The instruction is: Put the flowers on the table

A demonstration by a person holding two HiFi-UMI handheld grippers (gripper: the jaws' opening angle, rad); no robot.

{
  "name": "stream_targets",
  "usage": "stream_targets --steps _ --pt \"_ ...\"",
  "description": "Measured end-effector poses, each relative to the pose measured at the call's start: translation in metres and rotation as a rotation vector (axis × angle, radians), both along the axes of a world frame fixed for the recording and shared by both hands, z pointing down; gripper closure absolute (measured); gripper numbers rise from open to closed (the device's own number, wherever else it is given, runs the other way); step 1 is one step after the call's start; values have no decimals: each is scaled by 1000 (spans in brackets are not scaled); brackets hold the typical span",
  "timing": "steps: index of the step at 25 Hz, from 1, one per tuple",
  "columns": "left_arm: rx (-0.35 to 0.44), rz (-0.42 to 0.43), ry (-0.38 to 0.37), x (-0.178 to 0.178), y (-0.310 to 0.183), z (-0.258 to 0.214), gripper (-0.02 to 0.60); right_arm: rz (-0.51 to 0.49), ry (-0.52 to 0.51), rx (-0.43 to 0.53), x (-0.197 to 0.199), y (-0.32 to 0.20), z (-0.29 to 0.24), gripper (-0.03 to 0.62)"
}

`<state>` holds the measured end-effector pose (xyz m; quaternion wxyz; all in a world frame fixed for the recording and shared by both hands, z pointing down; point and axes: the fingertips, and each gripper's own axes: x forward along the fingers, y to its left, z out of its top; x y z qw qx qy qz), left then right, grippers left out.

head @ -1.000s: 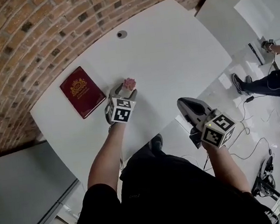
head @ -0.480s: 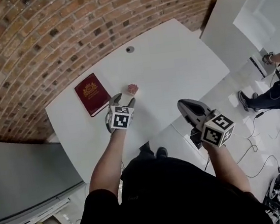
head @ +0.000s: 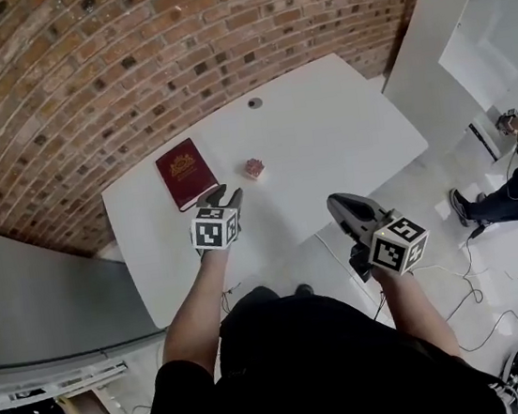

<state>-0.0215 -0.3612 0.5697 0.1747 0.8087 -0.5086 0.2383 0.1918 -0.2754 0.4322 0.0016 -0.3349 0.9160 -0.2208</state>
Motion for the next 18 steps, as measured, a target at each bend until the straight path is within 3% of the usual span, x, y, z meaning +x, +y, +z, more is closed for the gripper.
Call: stream_targets --steps 2,6,12,18 --pt "10 -13 22 -5 5 -15 456 -7 -3 8 0 -2 -3 582" --pt "81 -27 60 -15 10 -58 488 -46 24 32 -14 -14 -7 582" --pt "181 3 140 -40 28 -116 539 -113 64 97 -67 -32 -24 582" --pt "274 14 198 -82 51 -156 568 -75 50 131 -122 -31 -41 582"
